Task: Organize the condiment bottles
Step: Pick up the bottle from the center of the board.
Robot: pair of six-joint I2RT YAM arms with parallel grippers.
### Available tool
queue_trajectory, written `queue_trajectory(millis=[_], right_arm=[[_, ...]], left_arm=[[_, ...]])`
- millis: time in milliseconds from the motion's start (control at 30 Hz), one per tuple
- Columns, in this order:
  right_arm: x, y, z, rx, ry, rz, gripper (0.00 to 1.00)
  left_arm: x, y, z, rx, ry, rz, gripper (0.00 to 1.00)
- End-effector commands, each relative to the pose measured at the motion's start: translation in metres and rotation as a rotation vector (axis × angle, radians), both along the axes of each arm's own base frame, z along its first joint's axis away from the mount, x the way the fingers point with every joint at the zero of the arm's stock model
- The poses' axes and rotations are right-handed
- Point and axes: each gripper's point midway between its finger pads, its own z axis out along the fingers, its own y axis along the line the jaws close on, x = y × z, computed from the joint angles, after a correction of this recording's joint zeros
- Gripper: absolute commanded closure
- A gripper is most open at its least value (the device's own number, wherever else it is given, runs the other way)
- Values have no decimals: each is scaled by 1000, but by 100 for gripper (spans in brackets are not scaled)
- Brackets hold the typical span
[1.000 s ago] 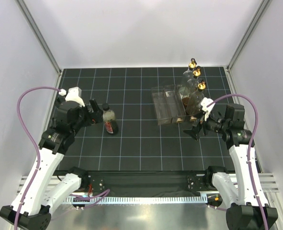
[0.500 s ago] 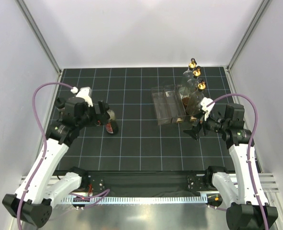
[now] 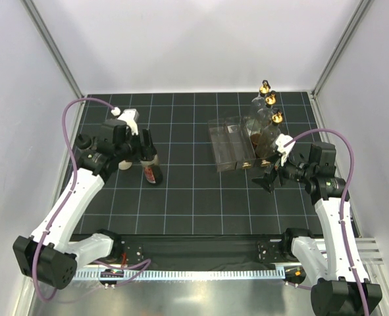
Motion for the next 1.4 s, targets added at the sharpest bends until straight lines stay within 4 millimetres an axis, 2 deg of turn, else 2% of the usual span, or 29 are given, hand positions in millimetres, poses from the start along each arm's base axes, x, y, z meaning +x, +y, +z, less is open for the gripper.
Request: queue_trajectory(millis=[0, 167, 367, 400, 467, 500, 533, 933, 1167, 1367], right_arm=[[3, -1, 2, -6, -17, 6, 0], [3, -1, 1, -6, -11, 6, 0], [4, -1, 1, -8, -9, 2, 0], [4, -2, 0, -8, -7, 0, 0], [4, -2, 0, -9, -9, 1, 0], [4, -2, 0, -8, -6, 0, 0], [5, -2, -1, -9, -3, -1, 0], [6, -3, -1, -13, -5, -4, 0], [6, -3, -1, -14, -5, -5, 0], [5, -2, 0, -12, -6, -5, 0]], left_arm=[[16, -7, 25, -19, -84, -28, 26], [19, -7, 26, 2, -94, -36, 36], [20, -17, 18, 33, -82, -91, 59], [21, -19, 18, 38, -81, -102, 72], [20, -21, 17, 50, -85, -120, 86], [20, -21, 19, 56, -94, -124, 96], [21, -21, 21, 65, -102, -125, 100], [10, -49, 57, 54, -215, -279, 100], [11, -73, 84, 33, -267, -337, 100], [14, -93, 96, 34, -290, -378, 100]])
